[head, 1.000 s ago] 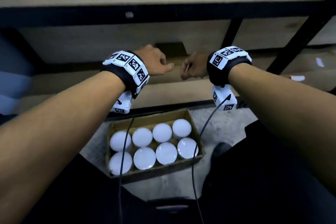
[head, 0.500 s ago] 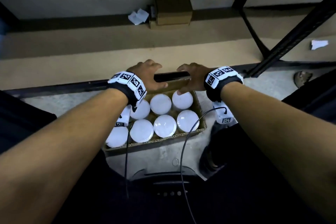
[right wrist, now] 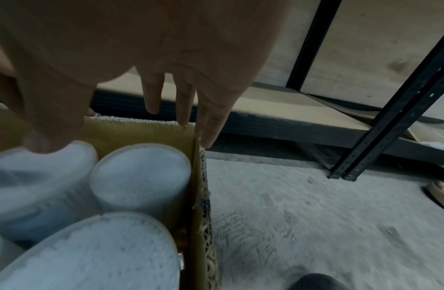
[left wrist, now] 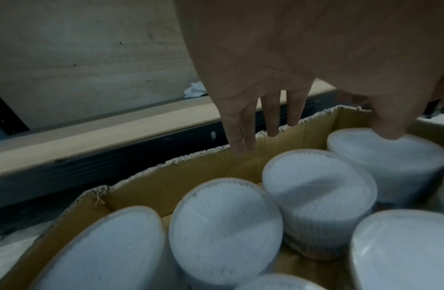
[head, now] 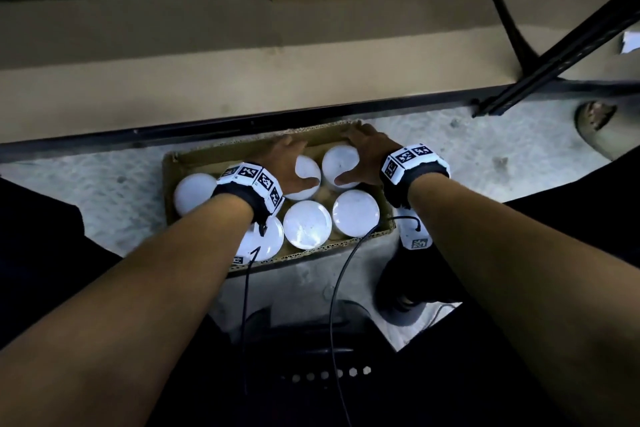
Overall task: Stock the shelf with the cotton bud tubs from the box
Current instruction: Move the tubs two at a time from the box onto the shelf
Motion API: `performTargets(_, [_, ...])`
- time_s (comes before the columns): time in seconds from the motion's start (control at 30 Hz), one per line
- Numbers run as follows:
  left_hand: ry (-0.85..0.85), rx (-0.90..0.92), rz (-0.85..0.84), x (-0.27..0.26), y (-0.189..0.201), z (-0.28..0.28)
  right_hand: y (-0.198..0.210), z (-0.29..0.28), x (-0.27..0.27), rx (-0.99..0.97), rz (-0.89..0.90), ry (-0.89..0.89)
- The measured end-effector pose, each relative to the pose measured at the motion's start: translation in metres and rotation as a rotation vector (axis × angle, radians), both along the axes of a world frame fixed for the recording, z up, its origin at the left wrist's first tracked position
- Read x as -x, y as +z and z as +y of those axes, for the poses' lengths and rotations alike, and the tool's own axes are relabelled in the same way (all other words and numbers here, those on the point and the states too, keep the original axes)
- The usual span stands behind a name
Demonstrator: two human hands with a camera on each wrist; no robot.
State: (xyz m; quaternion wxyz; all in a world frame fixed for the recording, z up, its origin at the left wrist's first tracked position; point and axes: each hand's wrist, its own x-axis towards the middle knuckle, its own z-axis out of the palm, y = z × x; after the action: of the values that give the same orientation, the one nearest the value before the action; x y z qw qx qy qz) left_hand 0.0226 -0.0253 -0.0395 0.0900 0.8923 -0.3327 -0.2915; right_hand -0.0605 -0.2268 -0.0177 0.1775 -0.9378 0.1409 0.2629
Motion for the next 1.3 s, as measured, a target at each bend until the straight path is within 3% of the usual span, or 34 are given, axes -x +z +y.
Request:
performTargets(0.43, [-0.057,0.036,-0.025,0.008,-0.019,-0.008,-0.026,0.001,0.0,-0.075,0.035,-0.004])
performTargets(0.93, [-0.032,0.019,-0.042,0.009,-0.037,-0.005,-0.043,0.011,0.001,0.111,-0.057,0.055])
performTargets(1.1, [-0.023,0.071,-0.049,0.01,-0.038,-0.002,-0.045,0.009,0.001,0.108,-0.097,0.071])
performTargets(1.3, [0.013,0.258,-0.04,0.001,-0.033,0.01,-0.031,0.001,-0.001,0.047,-0.134,0.08])
